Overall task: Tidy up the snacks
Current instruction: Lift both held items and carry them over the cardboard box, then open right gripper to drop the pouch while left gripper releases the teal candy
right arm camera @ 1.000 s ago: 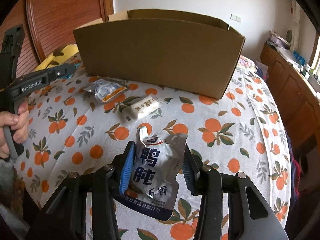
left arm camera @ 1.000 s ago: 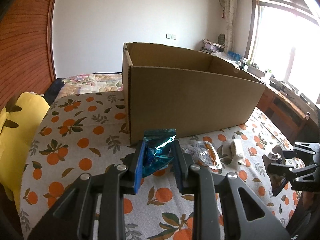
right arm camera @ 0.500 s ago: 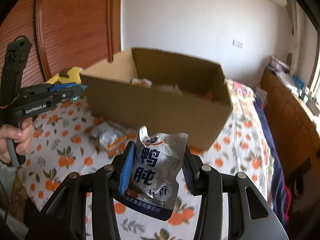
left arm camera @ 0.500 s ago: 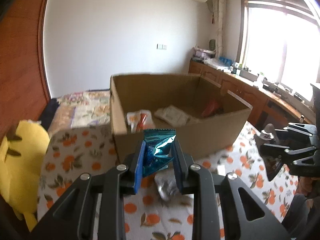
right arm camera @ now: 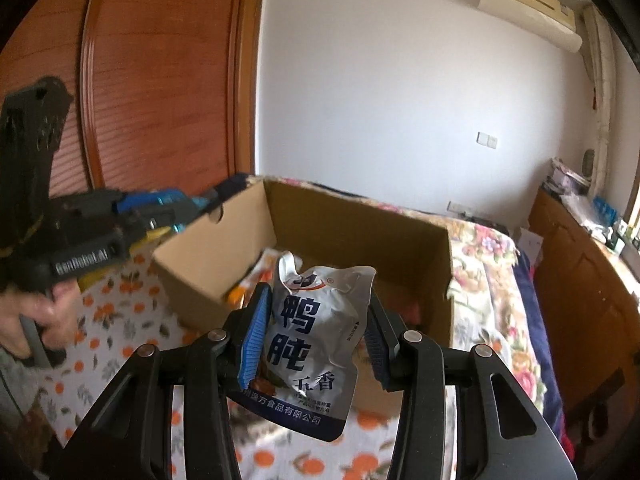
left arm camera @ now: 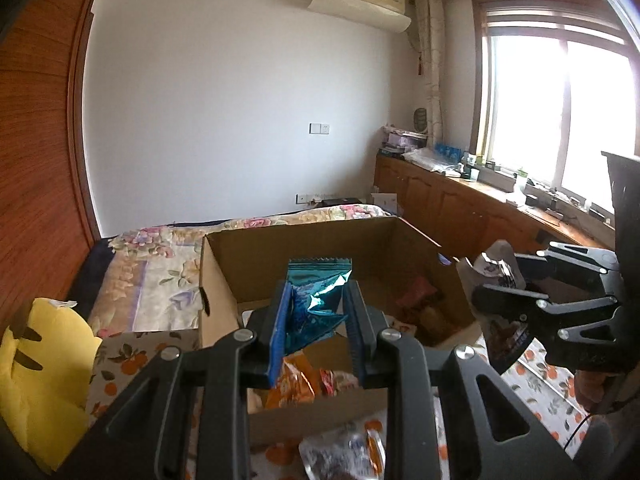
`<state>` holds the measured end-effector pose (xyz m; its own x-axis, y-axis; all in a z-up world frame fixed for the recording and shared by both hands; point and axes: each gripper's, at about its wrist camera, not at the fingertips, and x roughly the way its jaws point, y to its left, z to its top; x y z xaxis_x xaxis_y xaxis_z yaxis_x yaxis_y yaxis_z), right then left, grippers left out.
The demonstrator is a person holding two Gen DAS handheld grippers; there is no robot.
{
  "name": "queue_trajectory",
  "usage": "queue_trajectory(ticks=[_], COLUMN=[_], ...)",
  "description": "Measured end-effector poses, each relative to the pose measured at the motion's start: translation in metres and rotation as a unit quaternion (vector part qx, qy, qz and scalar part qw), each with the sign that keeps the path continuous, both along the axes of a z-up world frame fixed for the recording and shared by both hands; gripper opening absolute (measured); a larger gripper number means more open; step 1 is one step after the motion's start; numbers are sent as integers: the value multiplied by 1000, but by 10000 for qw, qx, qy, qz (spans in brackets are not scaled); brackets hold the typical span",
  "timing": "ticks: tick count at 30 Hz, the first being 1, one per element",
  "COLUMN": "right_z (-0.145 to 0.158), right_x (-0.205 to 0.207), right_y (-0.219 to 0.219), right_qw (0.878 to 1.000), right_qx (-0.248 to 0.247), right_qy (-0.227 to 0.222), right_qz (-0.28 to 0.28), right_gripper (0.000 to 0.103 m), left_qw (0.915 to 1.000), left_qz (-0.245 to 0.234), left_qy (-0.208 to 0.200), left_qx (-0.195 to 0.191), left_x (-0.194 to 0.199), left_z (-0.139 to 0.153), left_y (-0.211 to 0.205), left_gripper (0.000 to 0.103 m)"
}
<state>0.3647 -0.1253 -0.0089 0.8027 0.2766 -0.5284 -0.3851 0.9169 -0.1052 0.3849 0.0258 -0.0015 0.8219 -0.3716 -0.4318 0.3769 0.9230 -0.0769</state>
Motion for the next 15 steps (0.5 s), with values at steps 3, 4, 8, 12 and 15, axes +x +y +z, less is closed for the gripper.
queue_trajectory(ticks=[3,4,8,12,15], right_z=[0,-1,-6,-16,-26], right_x=[21,29,52,66,72], right_y=[1,1,-8,-19,-26], right_qw=[9999,9998,9992,9985,9979], right_qx=[91,142,382,524,609], right_qy=[-86,-105,-121,-166,-177], right_qz=[30,36,26,-39,-123], right_gripper=[44,44,44,44,44], left_qw=[9999,9999,9996,9995,9993], left_qz=[93,152,276,311,313], left_qy=[47,75,78,100,191], left_qx=[-7,14,12,-40,23], left_x=[17,24,34,40,43], left_z=[-7,-10,-21,-31,-41], left_y=[-3,-4,-1,-2,-6], left_gripper=[25,25,25,25,25])
